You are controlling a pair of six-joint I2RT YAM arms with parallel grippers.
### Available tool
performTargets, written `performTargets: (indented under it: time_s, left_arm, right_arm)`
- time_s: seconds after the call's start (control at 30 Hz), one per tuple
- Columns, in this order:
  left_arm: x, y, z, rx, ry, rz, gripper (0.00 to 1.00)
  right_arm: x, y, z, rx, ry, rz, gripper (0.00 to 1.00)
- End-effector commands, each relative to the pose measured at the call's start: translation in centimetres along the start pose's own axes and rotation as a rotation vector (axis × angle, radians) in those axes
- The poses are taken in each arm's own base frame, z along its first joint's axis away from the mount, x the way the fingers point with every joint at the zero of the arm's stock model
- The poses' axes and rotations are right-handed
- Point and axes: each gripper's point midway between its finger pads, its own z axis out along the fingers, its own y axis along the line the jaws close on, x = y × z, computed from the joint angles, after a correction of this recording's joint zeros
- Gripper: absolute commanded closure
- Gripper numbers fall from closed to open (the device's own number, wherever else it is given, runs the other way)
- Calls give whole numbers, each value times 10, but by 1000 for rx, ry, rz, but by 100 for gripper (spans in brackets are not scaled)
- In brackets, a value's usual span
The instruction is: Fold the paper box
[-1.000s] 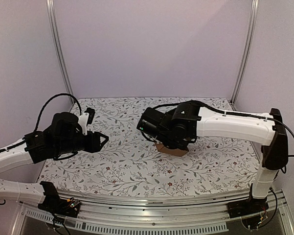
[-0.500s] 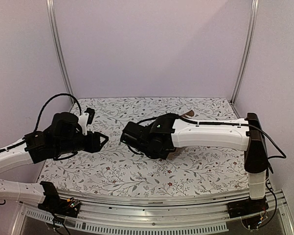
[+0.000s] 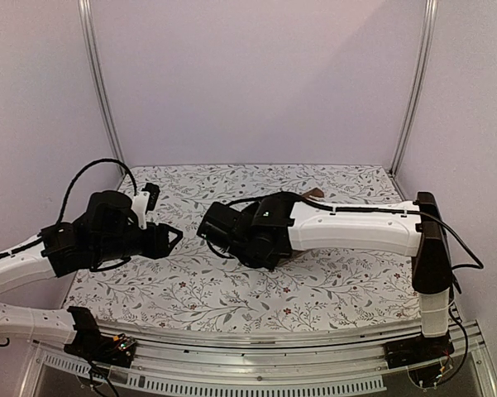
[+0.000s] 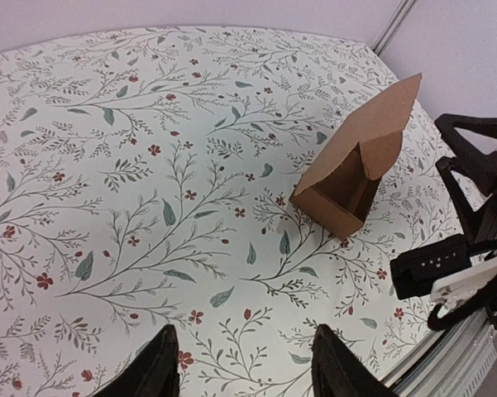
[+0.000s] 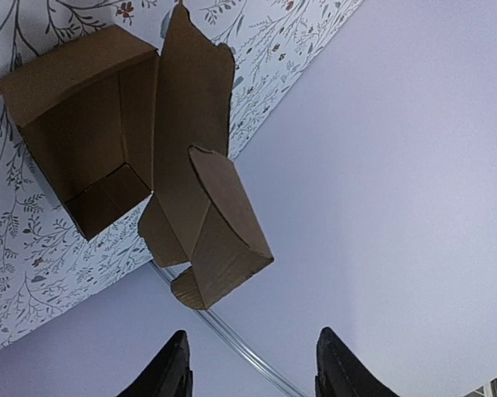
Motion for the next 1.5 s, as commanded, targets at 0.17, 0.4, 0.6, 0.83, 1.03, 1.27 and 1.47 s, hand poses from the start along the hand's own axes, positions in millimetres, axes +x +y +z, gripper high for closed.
performTargets:
  time_s: [0.17, 0.4, 0.6, 0.83, 1.03, 1.27, 1.47]
  left_arm:
    - [5, 6, 5, -21, 17, 1, 45]
    - [9, -8, 20, 39, 51, 0, 37]
    - [10, -31, 43, 106, 110, 33, 33]
    - [-1, -66, 76, 234, 96, 116, 29]
    - [-11, -77, 113, 239, 49, 261, 27]
    - [-18, -94, 138, 300, -25, 424, 28]
    - [-13, -99, 163, 309, 0, 499, 36]
  right_arm:
    - [36, -48, -35, 70, -127, 223, 29]
    - [111, -70, -34, 37, -214, 686, 12]
    - [163, -31, 15, -161, -282, 1203, 4]
    - [194, 23, 44, -298, -425, 1730, 1]
    - [200, 60, 53, -368, -468, 1940, 1]
    - [196, 81, 54, -390, -466, 1989, 1]
    - [189, 87, 50, -421, -502, 1990, 1]
